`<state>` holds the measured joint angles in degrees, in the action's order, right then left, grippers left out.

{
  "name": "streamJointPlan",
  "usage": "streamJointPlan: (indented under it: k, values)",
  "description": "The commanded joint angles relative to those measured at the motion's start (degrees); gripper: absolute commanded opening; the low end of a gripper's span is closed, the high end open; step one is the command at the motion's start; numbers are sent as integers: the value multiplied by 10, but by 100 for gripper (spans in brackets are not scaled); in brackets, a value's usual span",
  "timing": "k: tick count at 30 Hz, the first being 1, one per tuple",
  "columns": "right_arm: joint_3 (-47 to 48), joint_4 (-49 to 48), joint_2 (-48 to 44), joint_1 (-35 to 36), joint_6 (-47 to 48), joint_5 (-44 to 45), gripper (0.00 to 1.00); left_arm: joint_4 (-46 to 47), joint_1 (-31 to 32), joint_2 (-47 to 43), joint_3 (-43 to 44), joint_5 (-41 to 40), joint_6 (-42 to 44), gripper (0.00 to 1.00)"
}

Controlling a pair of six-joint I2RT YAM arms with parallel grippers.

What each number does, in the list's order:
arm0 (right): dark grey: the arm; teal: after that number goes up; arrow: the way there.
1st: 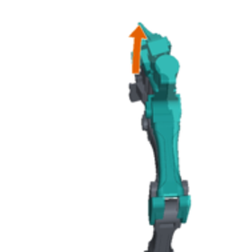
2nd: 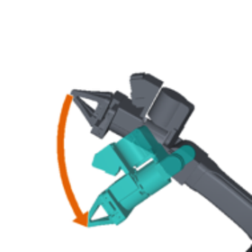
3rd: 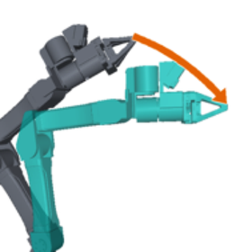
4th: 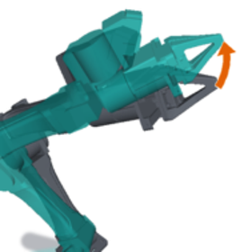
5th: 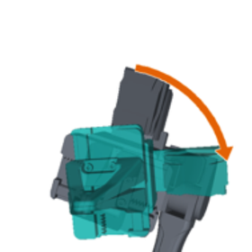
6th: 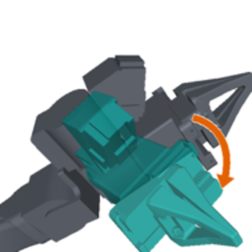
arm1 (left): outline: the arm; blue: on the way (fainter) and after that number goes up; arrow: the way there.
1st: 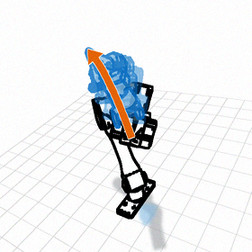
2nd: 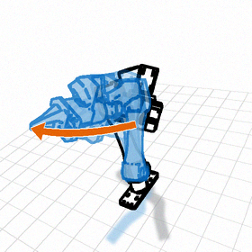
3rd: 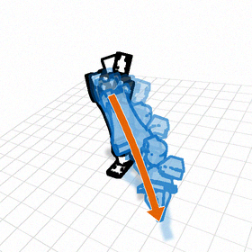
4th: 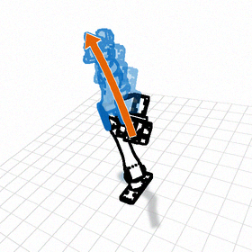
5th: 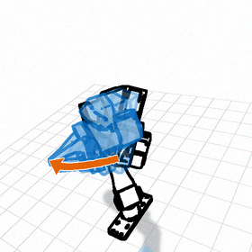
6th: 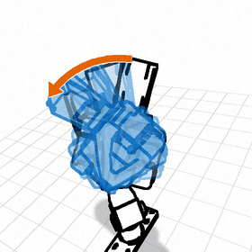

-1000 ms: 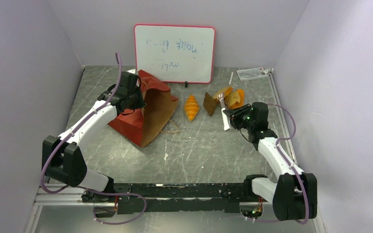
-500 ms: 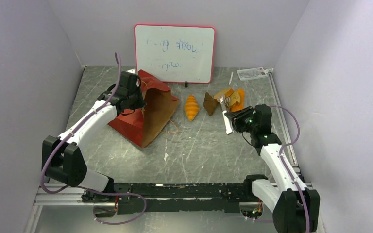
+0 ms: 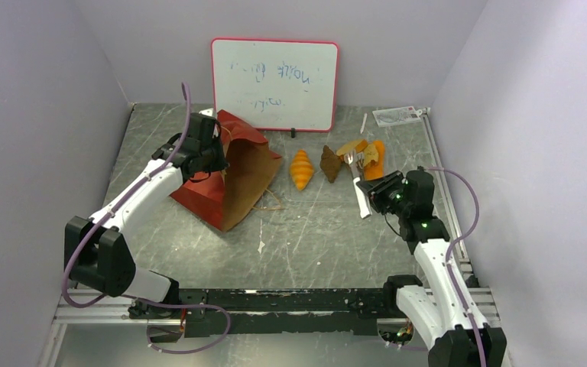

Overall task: Take the fake bread out of the paper bag
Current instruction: Place the fake bread in the container, then take out the fake bread from the paper bag.

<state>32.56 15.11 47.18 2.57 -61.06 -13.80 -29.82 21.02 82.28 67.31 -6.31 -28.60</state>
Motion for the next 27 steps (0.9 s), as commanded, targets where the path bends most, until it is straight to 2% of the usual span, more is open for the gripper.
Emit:
streamJointPlan:
  k: [1,9,20,24,27]
  values:
    - [23,23,-35,-5,25,-8,35,-7,-6,-21,9,-9,24,7]
    - [41,59,-68,5,50,-31,34,-24,-5,-31,24,-11,57,7]
    - [96,65,-40,29,90,-81,34,-11,-5,-23,36,24,68,7]
    - [108,43,-20,90,90,-77,34,-1,-5,-18,37,49,95,7]
    - [119,23,3,177,86,-37,33,-1,-5,-10,42,55,103,7]
